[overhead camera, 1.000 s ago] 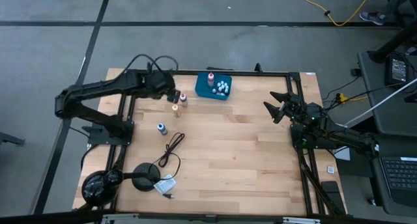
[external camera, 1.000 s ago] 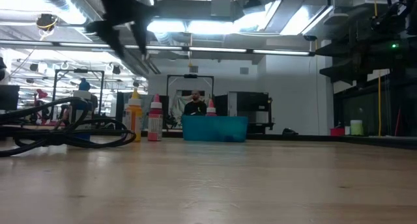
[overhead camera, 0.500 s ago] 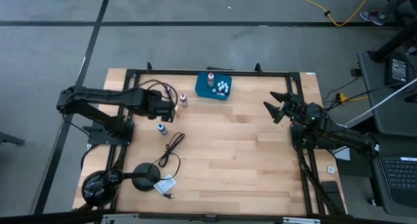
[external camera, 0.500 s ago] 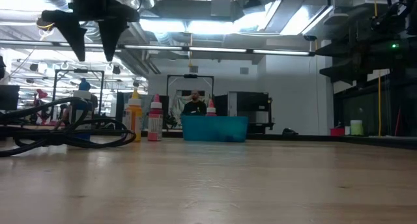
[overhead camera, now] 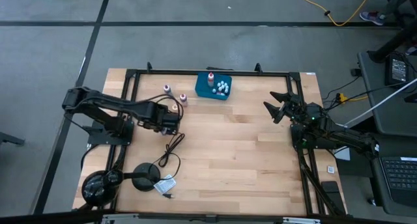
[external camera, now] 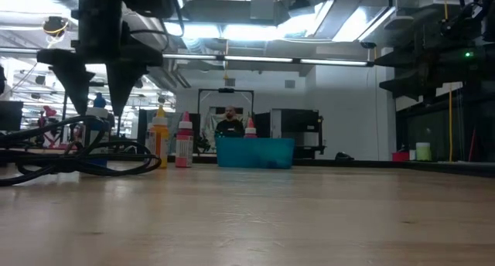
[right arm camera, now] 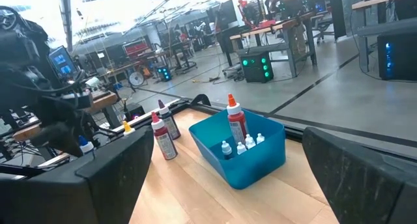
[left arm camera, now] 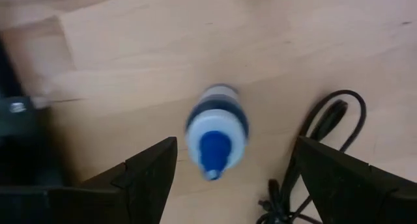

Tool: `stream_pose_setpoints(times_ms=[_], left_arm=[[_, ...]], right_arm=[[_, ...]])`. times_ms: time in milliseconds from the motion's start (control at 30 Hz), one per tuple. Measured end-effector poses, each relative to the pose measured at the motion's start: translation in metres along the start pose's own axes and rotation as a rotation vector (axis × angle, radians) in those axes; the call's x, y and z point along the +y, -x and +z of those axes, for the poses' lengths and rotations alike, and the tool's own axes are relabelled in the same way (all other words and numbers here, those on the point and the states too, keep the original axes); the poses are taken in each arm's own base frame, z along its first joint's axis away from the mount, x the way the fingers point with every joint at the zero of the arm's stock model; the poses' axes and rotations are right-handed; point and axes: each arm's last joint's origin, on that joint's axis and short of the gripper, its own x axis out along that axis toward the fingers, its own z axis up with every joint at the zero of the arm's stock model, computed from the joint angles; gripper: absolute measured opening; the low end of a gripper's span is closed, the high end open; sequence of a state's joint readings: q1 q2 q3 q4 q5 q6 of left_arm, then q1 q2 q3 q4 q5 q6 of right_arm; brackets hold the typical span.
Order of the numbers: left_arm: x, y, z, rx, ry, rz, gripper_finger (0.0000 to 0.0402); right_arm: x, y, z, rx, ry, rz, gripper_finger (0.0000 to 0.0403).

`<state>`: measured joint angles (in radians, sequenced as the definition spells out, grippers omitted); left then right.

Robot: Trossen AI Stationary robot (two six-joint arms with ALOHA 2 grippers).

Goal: Pick & Place food coloring
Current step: Put the large blue food coloring bottle into the blue container

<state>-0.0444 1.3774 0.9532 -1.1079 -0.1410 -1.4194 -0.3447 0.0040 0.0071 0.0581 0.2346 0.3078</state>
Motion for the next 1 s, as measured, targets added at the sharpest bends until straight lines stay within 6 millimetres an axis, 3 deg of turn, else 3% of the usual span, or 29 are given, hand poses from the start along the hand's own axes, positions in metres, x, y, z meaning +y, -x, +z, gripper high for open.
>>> stream_pose_setpoints(times_ms=[300,767,1000], left_arm=[[-0.003,-0.005,0.001,-0.011,-0.015,0.015,0.0285],[-0.002,-0.005,0.003,-0.040,-0.012,0.026,0.0119],[-0.004,0.007,0.008,-0.040,-0.031,0.023,0.0115]], right_arm=[[0.000,0.000,0.000,0.000,0.001,0.000,0.0392],[0.000,0.000,0.000,0.000,0.002,0.000,0.0392],[0.000,0.000,0.000,0.001,0.002,0.000,0.0392]])
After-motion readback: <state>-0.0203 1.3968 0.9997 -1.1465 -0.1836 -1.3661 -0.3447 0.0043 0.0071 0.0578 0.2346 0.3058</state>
